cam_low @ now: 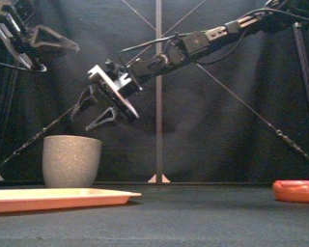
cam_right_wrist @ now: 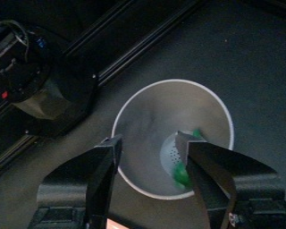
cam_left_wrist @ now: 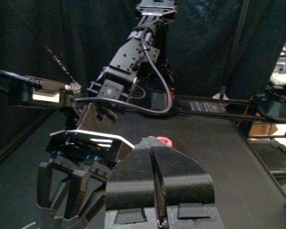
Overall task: Pick the green pepper then place it in the grey bowl
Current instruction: Drop green pepper in the grey bowl and return to neutral
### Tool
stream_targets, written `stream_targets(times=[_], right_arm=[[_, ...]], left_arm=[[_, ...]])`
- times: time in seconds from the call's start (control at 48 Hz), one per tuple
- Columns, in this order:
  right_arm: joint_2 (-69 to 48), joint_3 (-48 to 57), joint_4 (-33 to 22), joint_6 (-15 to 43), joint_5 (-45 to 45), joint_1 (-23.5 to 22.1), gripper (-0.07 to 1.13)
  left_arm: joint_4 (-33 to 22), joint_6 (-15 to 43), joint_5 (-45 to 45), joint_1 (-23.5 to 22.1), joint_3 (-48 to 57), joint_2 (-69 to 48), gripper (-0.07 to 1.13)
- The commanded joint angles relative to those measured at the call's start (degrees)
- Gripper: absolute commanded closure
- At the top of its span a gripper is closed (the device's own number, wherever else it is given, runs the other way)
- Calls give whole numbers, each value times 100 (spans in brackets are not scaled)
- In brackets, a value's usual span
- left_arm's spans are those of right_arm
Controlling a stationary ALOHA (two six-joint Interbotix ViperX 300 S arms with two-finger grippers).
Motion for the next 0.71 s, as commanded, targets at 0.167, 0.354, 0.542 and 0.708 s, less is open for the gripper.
stream_targets(times=[0.167,0.354,0.542,0.708], right_arm=[[-765,299,-369,-35,18,0,19],[-1397,1037,-668,18,-211,0,18],[-2153,2153,-677,0,-1002,0,18],[-2769,3226,-703,-70,-1986,-26,18]], left_arm=[[9,9,-44,9,-62,18,93],[18,9,-62,44,-88,18,93],[9,18,-62,123,-79,18,93],[18,18,-62,132,-62,9,93]])
